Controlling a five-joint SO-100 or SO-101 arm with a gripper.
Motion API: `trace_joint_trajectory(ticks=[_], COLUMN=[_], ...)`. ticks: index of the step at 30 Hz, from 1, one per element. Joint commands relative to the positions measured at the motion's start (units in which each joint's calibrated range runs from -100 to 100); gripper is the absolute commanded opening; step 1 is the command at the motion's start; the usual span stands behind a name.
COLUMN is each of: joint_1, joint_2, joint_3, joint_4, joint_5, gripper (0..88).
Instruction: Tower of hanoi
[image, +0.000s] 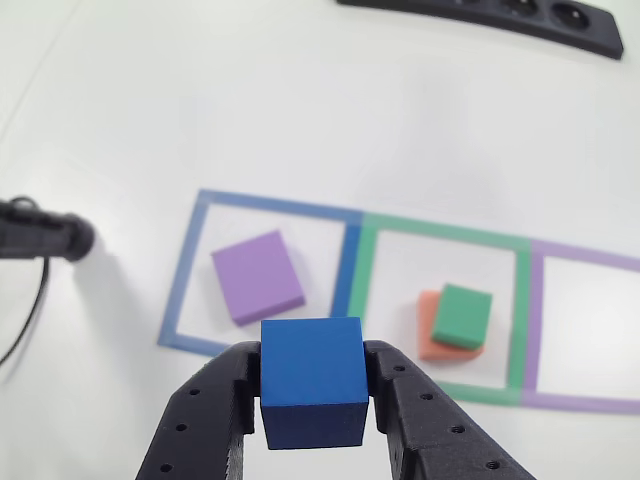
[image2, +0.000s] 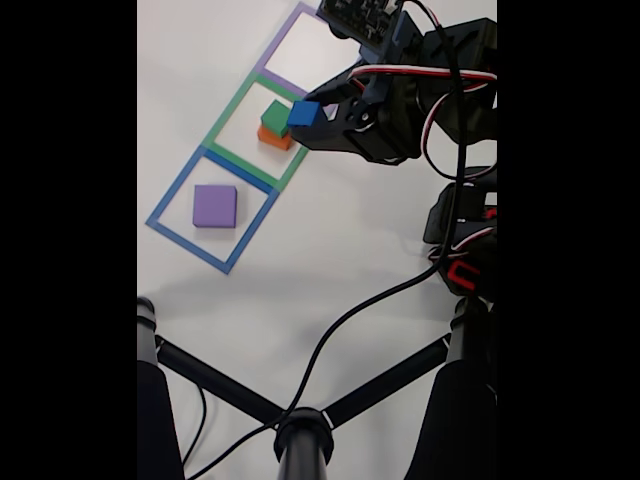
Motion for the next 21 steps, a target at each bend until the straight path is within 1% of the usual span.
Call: trace_joint_trajectory(ticks=[1, 2, 4, 9, 13, 19, 21], joint_1=[-2.52, -2.67, -2.67, -2.90, -3.82, -5.72, -6.56], joint_2=[-1.55, -2.11, -2.75, -1.87, 2.29, 17.52, 22.25], joint_3=[5.65, 9.37, 16.82, 35.45, 48.81, 54.81, 54.90], joint_4=[-5.74, -8.98, -16.59, -39.90, -61.75, -88.95, -95.18], joint_5=[4.89, 7.09, 9.85, 9.85, 9.85, 9.85, 9.85], gripper=[1.4, 1.5, 1.6, 1.4, 1.6, 1.9, 1.9])
